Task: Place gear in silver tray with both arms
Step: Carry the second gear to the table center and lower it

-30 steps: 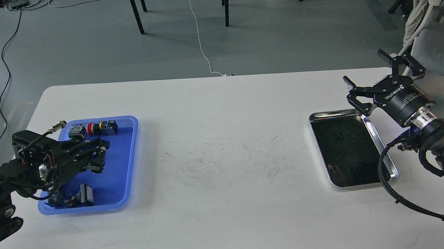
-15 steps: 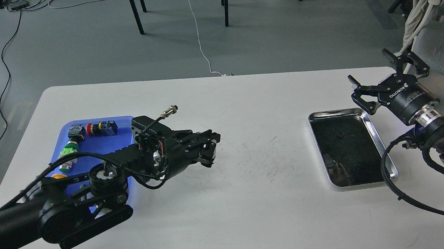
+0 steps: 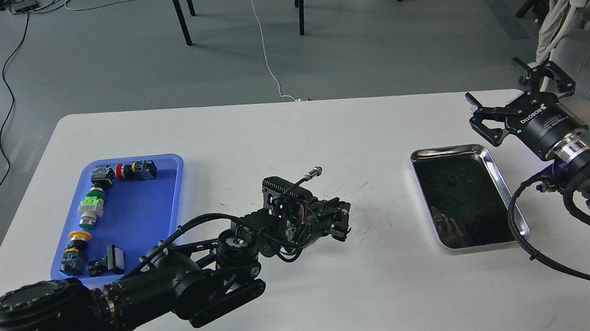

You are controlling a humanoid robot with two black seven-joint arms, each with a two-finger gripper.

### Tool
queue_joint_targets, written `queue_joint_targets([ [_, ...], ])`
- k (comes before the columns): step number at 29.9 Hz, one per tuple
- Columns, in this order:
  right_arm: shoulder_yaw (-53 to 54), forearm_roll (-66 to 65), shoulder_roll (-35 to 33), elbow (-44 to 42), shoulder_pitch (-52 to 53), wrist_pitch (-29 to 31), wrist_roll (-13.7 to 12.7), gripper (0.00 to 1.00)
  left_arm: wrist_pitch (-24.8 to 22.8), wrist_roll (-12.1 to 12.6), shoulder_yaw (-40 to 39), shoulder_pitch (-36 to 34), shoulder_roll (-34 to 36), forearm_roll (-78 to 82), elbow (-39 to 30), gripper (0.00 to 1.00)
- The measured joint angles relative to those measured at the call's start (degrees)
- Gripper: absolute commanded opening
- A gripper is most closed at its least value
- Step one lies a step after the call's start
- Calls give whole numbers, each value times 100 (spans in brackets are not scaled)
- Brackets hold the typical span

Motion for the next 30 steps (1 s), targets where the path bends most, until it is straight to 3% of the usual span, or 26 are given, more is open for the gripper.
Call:
queue_joint_targets([
  [6, -3, 0, 0, 9, 3, -1, 0, 97, 185, 21, 258, 86, 1, 3, -44, 9],
  [9, -30, 0, 0, 9, 3, -1, 0, 98, 220, 35, 276, 94, 2, 4, -109, 18],
  [11, -38, 0, 6, 17, 3, -1, 0, 98, 257, 39, 280, 98, 2, 7, -123, 36],
  [16, -72, -6, 28, 35, 3, 1, 0, 98, 453, 43, 285, 143, 3, -2, -140, 96],
  [30, -400, -839, 70, 87, 610, -52, -24, 98, 1417, -104, 12, 196, 1, -648, -226, 98],
])
